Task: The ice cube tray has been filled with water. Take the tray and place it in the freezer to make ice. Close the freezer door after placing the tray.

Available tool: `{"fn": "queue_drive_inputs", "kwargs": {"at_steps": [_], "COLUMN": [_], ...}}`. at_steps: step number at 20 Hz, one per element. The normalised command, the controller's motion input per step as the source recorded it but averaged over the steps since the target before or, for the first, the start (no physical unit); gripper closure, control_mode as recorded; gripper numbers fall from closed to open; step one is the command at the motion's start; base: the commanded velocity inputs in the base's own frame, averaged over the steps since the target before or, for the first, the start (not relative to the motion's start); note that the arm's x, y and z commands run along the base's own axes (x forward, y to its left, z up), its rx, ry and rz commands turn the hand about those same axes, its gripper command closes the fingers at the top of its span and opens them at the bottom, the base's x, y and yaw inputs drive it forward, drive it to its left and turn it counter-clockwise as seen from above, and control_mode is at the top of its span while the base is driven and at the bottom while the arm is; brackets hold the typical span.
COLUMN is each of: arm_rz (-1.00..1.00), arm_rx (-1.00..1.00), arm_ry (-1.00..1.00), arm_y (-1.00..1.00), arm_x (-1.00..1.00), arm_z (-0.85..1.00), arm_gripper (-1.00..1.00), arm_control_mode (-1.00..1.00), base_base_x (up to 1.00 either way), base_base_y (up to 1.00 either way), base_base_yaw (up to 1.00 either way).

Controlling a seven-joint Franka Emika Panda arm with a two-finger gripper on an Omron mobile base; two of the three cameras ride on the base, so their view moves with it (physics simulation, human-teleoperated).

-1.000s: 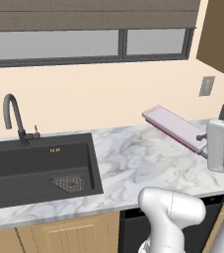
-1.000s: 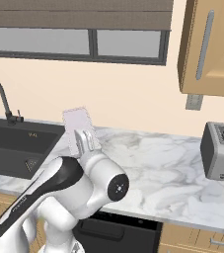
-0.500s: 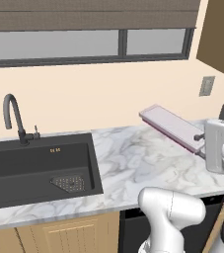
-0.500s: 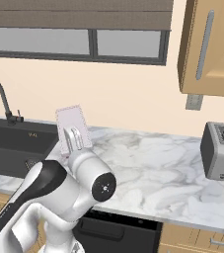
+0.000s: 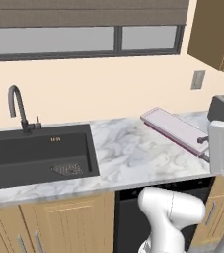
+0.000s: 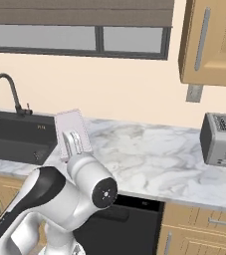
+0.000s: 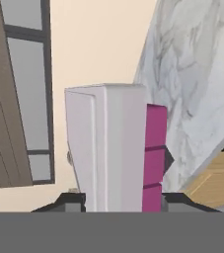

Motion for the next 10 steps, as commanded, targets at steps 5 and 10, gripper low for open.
{"fn": "queue_drive_inputs", "kwargs": {"at_steps": [5, 10], "arm_rz": [0.0, 0.0], "arm_rx": [0.0, 0.0], "arm_ry": [0.0, 0.0], "arm_y": [0.0, 0.0], "arm_x": [0.0, 0.0], "arm_z": [0.0, 0.0], "arm_gripper": [1.0, 1.0], "arm_control_mode": [1.0, 1.0], "base_base_x": [-0.7, -0.64], "base_base_y": [0.14, 0.2], "base_base_yaw": [0.03, 0.31]}}
